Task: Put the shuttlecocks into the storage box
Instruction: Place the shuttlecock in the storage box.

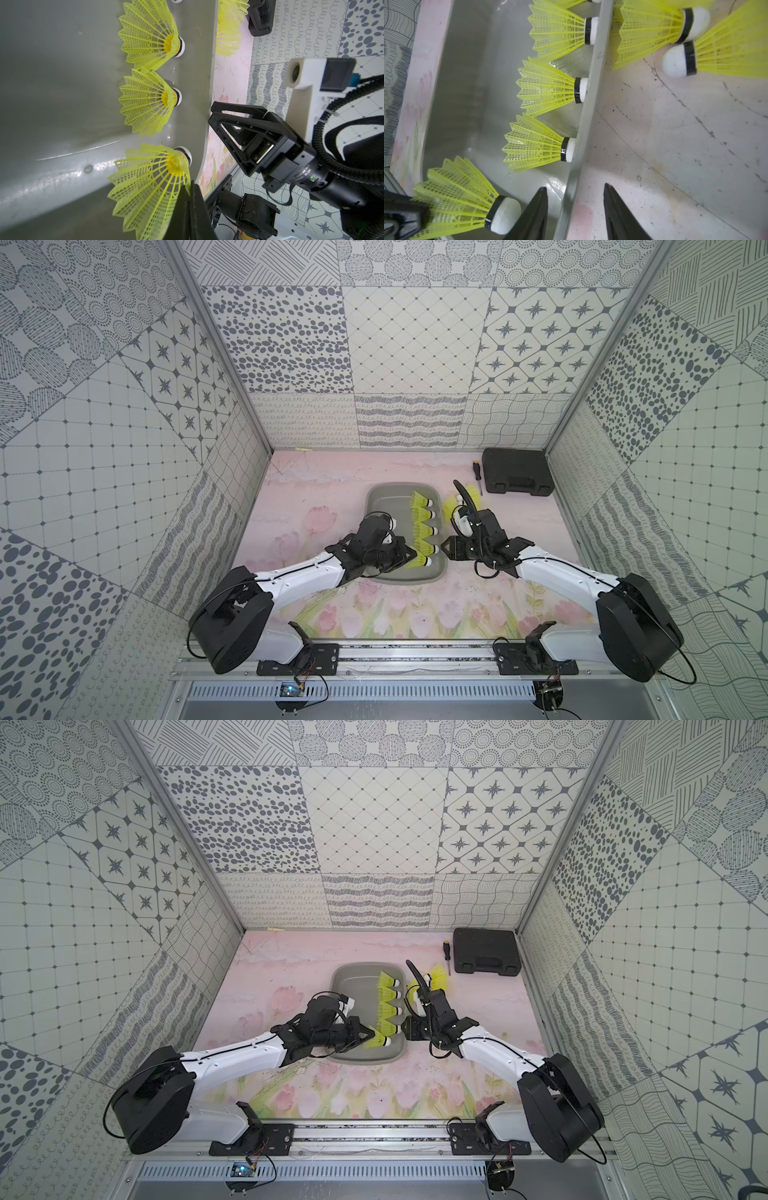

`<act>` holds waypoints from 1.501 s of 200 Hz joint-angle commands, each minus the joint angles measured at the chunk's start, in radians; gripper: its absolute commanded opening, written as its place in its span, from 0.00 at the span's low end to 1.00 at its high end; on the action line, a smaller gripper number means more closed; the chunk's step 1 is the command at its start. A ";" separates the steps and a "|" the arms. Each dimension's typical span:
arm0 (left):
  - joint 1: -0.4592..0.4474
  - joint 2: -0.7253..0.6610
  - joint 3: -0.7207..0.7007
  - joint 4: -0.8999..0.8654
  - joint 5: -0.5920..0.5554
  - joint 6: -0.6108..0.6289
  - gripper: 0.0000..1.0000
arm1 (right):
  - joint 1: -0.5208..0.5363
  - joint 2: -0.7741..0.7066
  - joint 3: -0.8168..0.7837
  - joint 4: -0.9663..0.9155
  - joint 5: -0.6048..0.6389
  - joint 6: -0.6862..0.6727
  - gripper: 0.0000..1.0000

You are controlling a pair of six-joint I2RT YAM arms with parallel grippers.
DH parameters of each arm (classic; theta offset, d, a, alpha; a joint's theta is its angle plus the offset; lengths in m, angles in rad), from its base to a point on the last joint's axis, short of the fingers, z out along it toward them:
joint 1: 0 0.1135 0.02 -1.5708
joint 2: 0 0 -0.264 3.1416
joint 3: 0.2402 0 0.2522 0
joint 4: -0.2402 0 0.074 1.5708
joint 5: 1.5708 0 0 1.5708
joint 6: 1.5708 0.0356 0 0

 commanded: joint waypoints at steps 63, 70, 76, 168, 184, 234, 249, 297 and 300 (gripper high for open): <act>-0.046 0.052 -0.029 0.177 -0.020 -0.094 0.00 | -0.001 0.027 0.023 0.056 -0.040 0.023 0.43; -0.046 0.055 -0.032 0.186 -0.020 -0.097 0.00 | -0.001 0.028 0.023 0.056 -0.041 0.023 0.43; -0.048 0.060 -0.033 0.192 -0.021 -0.101 0.00 | -0.001 0.029 0.022 0.056 -0.042 0.023 0.43; -0.061 0.116 -0.046 0.242 -0.035 -0.115 0.00 | -0.001 0.036 0.016 0.059 -0.060 0.022 0.41; -0.060 0.128 -0.046 0.250 -0.034 -0.117 0.00 | -0.001 0.036 0.015 0.057 -0.060 0.022 0.41; -0.062 0.157 -0.049 0.274 -0.033 -0.120 0.00 | -0.001 0.034 0.012 0.053 -0.062 0.020 0.40; -0.062 0.168 -0.052 0.280 -0.032 -0.121 0.00 | -0.001 0.034 0.013 0.053 -0.065 0.020 0.40; -0.066 0.200 -0.051 0.294 -0.030 -0.123 0.00 | -0.001 0.032 0.011 0.048 -0.060 0.018 0.40; -0.065 0.201 -0.051 0.294 -0.031 -0.121 0.00 | -0.002 0.033 0.011 0.048 -0.061 0.018 0.40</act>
